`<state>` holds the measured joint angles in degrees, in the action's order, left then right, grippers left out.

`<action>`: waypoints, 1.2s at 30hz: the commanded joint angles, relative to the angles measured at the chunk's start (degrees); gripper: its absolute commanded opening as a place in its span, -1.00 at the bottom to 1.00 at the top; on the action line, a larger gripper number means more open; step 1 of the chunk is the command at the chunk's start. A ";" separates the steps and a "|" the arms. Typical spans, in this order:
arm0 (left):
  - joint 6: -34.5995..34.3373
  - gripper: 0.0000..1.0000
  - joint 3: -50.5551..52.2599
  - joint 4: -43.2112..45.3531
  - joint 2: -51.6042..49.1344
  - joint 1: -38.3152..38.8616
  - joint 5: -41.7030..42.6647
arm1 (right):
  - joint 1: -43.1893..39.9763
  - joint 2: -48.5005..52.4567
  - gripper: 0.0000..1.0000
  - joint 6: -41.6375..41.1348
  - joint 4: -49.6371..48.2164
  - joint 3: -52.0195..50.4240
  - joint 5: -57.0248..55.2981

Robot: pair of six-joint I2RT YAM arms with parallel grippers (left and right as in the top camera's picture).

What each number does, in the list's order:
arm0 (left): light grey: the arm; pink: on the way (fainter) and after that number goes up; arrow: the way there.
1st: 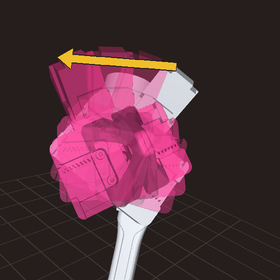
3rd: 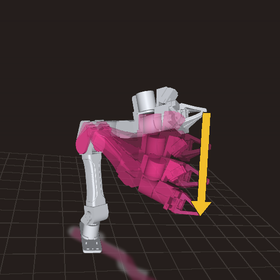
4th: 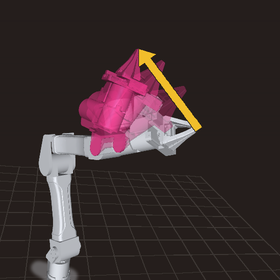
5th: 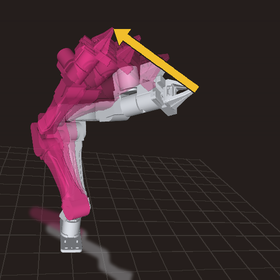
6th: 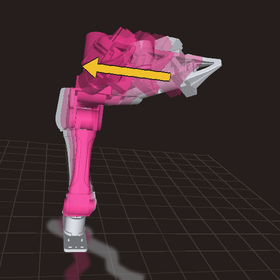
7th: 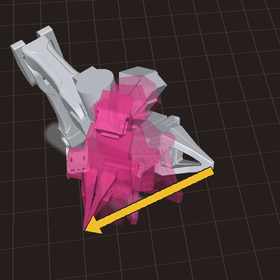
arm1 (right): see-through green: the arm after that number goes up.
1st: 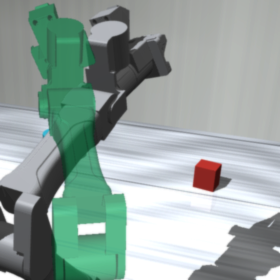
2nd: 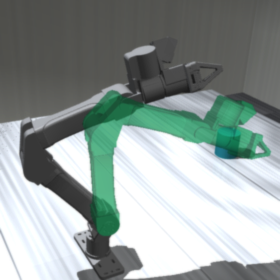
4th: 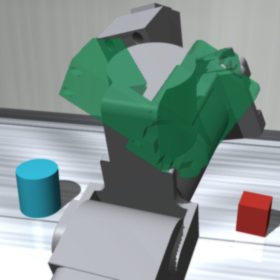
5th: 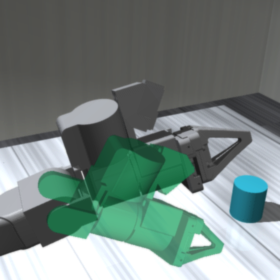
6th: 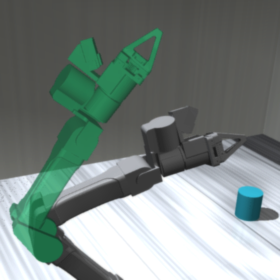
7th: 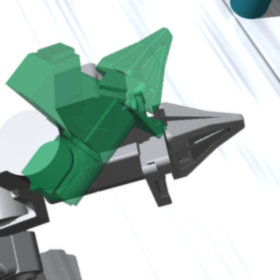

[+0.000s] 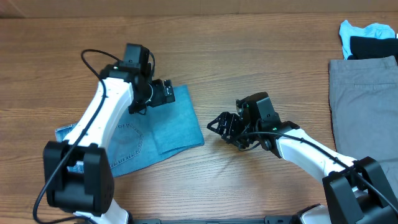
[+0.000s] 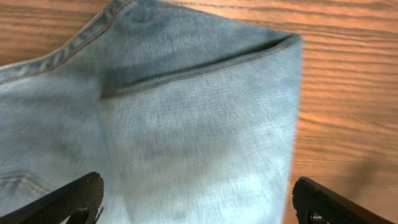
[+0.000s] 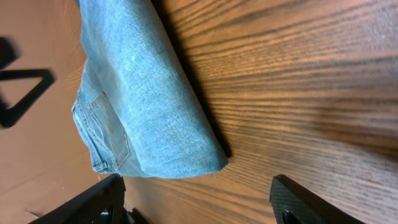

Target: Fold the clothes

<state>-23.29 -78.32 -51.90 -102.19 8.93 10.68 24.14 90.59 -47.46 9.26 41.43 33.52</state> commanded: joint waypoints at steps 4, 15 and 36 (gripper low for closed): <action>1.42 1.00 -5.51 -10.32 8.26 -5.64 0.92 | 0.24 -0.79 0.61 2.97 -1.07 -0.33 -2.29; 1.44 1.00 -4.92 -22.77 15.69 -18.56 -0.79 | 2.58 -0.81 -0.63 10.14 -4.83 3.41 -4.02; 1.46 1.00 1.36 -23.08 15.63 -18.53 -0.52 | 15.65 10.14 -0.92 -0.17 -14.99 10.03 -15.89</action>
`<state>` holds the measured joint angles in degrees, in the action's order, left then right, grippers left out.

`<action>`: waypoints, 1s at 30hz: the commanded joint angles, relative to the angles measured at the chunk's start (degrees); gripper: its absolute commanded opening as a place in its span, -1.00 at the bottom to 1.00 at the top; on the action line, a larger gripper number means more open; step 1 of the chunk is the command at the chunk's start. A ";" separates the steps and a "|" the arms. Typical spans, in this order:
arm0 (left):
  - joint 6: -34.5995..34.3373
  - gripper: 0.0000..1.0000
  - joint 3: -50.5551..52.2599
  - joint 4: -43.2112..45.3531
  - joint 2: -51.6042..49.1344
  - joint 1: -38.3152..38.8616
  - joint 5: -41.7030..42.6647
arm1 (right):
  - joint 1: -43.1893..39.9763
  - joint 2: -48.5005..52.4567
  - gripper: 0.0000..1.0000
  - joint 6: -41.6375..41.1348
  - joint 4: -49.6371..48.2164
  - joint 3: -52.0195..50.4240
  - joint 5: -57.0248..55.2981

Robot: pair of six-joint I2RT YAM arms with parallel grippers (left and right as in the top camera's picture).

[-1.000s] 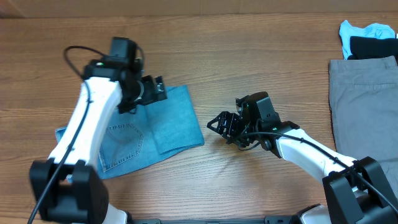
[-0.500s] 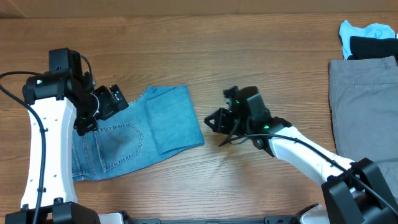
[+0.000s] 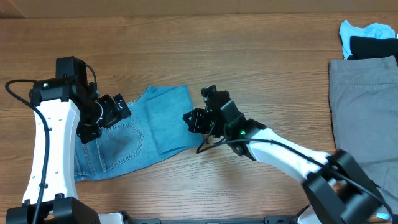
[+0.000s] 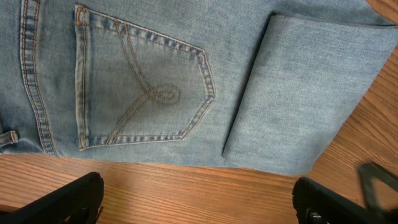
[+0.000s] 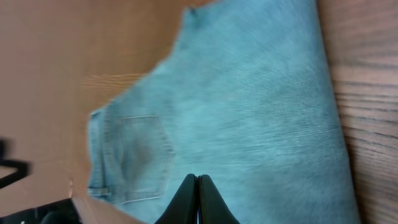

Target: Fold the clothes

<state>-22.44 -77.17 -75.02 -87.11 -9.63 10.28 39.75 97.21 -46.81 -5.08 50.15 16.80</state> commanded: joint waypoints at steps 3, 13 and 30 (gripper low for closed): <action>0.61 1.00 0.20 0.11 0.55 0.02 -0.15 | 0.04 6.05 -0.92 2.78 1.27 3.37 0.22; 0.63 1.00 0.20 0.33 0.55 0.02 -0.17 | 0.81 6.21 -0.92 18.18 24.52 19.80 -14.80; 0.63 1.00 0.20 1.07 0.55 1.60 -0.17 | 0.81 17.38 -0.92 24.04 29.18 26.10 -2.43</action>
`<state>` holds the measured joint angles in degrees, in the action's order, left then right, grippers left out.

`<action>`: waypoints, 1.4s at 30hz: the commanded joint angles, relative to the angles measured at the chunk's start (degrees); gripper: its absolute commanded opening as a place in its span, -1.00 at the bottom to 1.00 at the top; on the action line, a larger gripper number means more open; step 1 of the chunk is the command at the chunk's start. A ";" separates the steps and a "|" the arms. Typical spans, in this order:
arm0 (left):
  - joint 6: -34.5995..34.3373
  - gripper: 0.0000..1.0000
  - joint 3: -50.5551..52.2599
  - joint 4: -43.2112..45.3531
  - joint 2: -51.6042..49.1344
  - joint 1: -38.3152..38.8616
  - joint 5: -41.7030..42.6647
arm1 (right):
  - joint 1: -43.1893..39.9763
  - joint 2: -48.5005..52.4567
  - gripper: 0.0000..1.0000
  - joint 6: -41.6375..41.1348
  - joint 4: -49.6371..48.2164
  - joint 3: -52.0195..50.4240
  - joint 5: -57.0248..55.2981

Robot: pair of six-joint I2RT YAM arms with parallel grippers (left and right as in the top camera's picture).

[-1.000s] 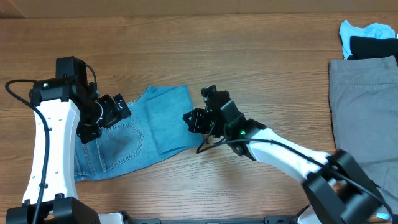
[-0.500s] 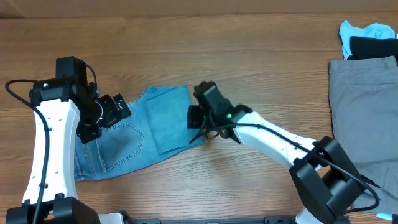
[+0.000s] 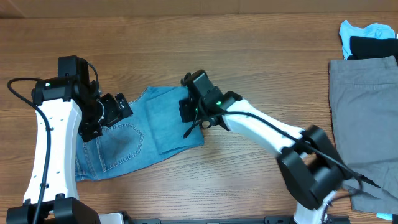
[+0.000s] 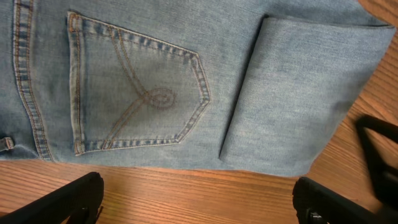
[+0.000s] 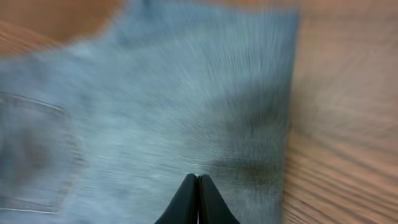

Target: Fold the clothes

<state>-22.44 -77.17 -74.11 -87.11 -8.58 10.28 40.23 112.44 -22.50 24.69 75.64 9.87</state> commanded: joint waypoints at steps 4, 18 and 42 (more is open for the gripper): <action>0.63 1.00 0.20 0.20 0.55 0.96 -0.17 | 0.20 2.78 -0.92 -1.51 -1.86 0.61 7.80; 0.66 1.00 0.22 0.35 0.55 1.11 -0.37 | -2.69 7.19 -0.92 -12.50 -1.31 0.57 12.07; 3.19 1.00 0.76 0.31 0.55 1.11 -0.63 | -27.80 7.28 -0.92 -15.69 15.89 0.57 3.91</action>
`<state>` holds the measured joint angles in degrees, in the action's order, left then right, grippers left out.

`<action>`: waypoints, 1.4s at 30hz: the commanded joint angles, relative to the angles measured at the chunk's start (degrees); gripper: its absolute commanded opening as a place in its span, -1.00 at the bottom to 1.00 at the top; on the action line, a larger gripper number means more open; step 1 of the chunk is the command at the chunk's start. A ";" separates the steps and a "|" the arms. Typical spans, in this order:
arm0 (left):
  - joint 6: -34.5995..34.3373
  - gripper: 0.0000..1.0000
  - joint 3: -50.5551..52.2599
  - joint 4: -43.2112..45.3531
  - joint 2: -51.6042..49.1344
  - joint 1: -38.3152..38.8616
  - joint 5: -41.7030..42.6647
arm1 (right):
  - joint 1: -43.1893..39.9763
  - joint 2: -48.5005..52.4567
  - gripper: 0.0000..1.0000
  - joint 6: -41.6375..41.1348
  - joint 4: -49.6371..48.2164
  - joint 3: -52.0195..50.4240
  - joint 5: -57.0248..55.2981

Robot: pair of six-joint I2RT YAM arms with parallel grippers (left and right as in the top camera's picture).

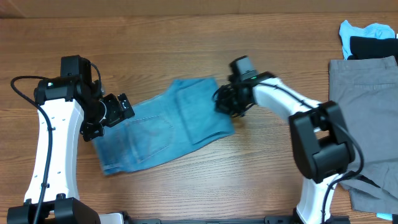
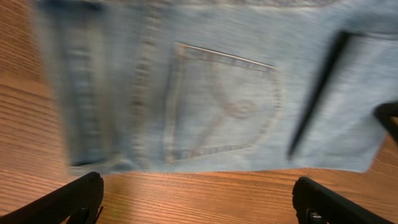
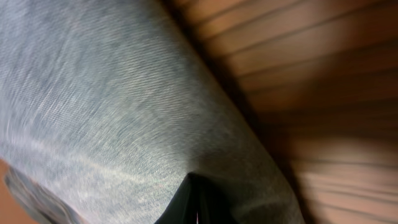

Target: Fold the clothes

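Light blue jeans [image 1: 168,127] lie folded and slanted on the wooden table [image 1: 186,37], waistband end at the lower left. In the left wrist view their back pocket [image 2: 217,106] shows, blurred. My left gripper [image 1: 117,109] hangs open over the waistband end, its fingertips [image 2: 68,199] wide apart with bare wood between them. My right gripper [image 1: 224,103] sits at the right folded edge of the jeans. In its wrist view the right gripper [image 3: 198,208] is shut, with the denim [image 3: 124,93] bunched round its tips.
Grey trousers [image 1: 364,106] lie flat along the right side of the table. A pale blue garment [image 1: 373,30] and a black one [image 1: 373,46] are piled at the far right corner. My right arm [image 1: 280,99] stretches between the jeans and those clothes.
The jeans have shifted to the right and turned, their folded end now further right and higher. My right gripper, still shut, has moved right with that end. The left gripper stays open in place.
First my left gripper was open over the folded jeans' upper right corner, the right open on bare wood beside them. Then the left stood open by the waistband and the right was shut at the folded edge. Now the jeans lie further right.
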<state>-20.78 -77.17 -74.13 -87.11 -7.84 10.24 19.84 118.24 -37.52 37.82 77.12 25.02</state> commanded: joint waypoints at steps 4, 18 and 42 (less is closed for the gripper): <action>1.51 1.00 2.86 2.34 0.55 0.37 -0.55 | -13.77 1.46 -0.92 -0.68 8.02 -0.94 -14.19; 1.09 1.00 17.03 12.92 0.50 0.37 3.21 | -13.09 -6.23 -0.93 -11.19 16.90 -1.01 -18.51; 4.59 1.00 21.53 28.52 -5.90 0.39 7.23 | -0.50 -22.23 0.98 -1.40 23.04 -0.98 -22.43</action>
<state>-18.61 -56.16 -45.91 -89.84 -7.84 16.62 19.49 96.86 -40.51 60.95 76.05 3.57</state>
